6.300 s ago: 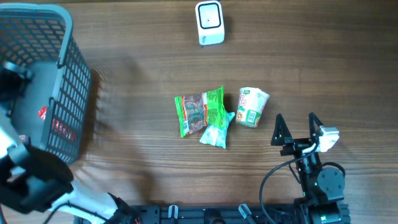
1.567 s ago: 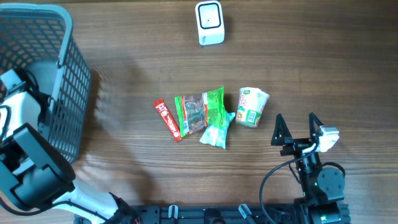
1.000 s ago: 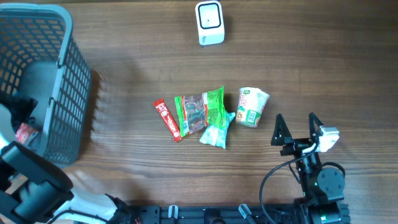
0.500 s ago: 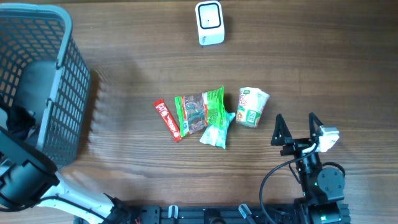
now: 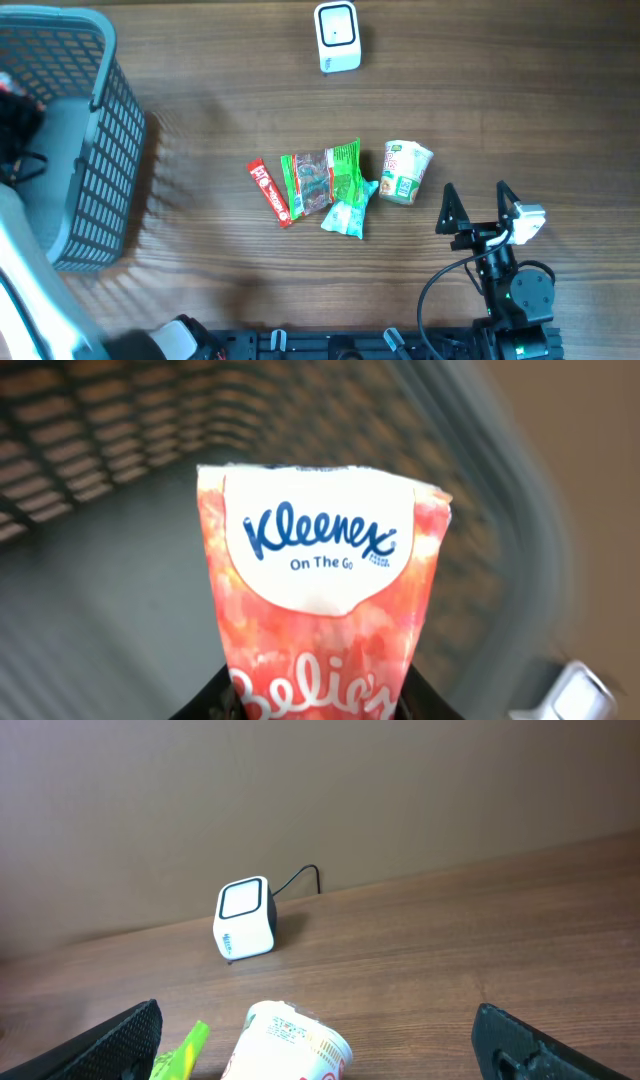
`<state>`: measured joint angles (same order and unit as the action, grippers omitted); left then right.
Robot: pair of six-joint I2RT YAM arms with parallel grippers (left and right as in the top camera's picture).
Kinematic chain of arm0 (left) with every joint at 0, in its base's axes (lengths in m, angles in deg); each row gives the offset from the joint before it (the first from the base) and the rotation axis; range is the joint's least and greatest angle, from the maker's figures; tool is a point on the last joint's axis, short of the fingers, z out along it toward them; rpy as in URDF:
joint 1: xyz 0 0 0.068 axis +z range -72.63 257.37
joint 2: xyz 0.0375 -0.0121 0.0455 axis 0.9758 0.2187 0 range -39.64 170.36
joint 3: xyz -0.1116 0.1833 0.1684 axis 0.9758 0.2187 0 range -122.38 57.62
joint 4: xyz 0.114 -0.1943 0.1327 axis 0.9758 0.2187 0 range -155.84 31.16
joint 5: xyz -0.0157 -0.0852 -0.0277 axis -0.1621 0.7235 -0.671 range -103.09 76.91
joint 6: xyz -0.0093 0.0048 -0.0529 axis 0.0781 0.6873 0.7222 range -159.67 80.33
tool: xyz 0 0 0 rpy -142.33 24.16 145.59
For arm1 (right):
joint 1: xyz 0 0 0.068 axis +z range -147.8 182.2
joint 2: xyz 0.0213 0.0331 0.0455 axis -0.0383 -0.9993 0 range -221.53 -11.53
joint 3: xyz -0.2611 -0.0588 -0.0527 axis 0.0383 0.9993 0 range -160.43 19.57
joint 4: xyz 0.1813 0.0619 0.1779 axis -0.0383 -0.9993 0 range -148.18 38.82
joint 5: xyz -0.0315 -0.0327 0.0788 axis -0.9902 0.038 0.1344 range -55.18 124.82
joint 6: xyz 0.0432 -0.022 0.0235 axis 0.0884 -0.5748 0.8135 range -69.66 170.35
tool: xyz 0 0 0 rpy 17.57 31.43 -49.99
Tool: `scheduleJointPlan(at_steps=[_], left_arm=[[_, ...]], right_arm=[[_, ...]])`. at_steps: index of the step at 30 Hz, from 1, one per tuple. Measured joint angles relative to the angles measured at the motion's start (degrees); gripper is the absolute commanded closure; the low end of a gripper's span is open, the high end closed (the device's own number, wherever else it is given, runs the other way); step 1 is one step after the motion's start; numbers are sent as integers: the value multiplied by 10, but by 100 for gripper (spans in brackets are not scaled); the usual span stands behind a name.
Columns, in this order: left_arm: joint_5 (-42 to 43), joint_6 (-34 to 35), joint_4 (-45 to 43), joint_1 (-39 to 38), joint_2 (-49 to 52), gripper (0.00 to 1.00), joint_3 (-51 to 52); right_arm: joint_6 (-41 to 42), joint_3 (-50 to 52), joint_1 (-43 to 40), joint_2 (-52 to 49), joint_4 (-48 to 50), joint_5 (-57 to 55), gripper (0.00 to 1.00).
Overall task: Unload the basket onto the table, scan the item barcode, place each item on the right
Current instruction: 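Place the small red box beside the sachet with the left gripper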
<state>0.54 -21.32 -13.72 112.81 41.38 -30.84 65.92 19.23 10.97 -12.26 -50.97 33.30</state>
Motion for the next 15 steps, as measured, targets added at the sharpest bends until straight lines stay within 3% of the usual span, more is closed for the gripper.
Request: scheduleJointPlan(at_steps=[4, 8, 15], left_arm=[[9, -1, 64, -81, -65, 69, -2], [-24, -5, 157, -244, -74, 69, 3], [-50, -5, 105, -417, -36, 62, 148]], right_arm=[[0, 0, 0, 0, 0, 0, 0], [0, 0, 0, 0, 0, 0, 0], [0, 0, 0, 0, 0, 0, 0]])
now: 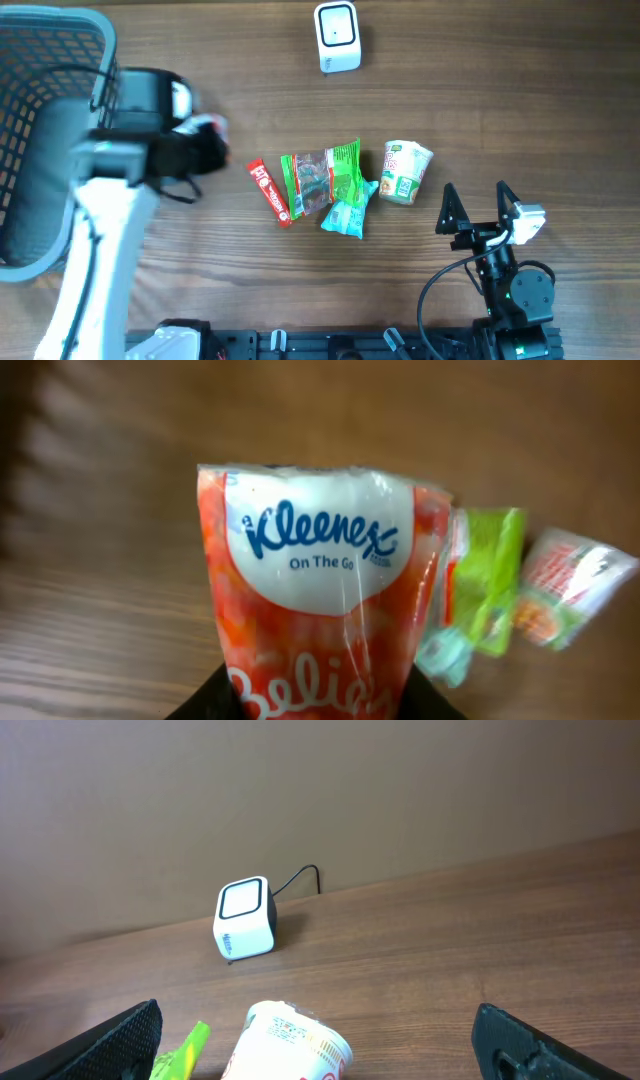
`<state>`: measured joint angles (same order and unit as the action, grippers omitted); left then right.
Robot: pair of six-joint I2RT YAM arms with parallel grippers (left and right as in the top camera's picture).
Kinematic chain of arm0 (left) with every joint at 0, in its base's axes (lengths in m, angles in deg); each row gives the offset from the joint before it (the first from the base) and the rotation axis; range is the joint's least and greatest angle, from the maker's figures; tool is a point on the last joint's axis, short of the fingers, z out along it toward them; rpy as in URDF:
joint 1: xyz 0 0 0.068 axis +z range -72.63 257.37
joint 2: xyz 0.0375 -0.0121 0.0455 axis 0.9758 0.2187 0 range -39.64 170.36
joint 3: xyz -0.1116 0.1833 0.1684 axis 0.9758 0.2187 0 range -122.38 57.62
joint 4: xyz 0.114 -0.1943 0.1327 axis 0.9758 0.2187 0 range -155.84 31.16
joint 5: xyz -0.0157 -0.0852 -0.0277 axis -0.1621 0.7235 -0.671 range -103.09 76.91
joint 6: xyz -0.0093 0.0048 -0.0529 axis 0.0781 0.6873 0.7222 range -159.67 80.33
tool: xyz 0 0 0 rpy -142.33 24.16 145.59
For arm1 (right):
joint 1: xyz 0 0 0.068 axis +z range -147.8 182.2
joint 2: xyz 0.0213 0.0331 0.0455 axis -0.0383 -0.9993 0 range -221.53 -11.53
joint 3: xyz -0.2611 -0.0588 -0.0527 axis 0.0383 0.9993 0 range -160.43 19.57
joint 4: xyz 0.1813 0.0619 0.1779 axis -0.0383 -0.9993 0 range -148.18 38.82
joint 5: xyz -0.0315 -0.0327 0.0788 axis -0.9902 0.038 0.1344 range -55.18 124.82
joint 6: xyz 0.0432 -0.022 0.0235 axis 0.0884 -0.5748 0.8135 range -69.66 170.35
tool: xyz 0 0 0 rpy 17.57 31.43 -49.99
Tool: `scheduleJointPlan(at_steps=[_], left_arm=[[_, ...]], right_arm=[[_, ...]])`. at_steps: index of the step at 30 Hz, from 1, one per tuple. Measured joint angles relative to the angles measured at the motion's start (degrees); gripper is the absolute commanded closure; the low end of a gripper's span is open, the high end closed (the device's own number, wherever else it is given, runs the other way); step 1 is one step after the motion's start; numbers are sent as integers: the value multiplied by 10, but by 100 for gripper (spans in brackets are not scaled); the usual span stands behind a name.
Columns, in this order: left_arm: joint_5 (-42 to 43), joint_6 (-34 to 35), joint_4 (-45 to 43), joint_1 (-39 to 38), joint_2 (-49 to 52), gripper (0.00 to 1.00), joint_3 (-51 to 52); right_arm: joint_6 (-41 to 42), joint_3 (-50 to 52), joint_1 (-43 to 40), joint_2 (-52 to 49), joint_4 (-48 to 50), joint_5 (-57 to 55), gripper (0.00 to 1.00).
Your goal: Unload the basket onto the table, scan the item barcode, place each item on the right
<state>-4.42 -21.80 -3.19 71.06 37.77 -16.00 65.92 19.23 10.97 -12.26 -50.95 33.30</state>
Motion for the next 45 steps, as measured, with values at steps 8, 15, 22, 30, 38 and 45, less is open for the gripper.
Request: scheduleJointPlan(at_steps=[8, 15, 22, 30, 38, 45], left_arm=[[-4, 16, -132, -73, 90, 0, 148], [4, 17, -149, -52, 103, 0, 94], [-3, -2, -169, 61, 78, 0, -33], [-7, -7, -165, 101, 78, 0, -33], [-7, -7, -165, 101, 78, 0, -33], [-7, -7, -165, 101, 78, 0, -33]], right_arm=[[0, 0, 0, 0, 0, 0, 0], [0, 0, 0, 0, 0, 0, 0], [0, 0, 0, 0, 0, 0, 0], [0, 0, 0, 0, 0, 0, 0], [0, 0, 0, 0, 0, 0, 0], [0, 0, 0, 0, 0, 0, 0]])
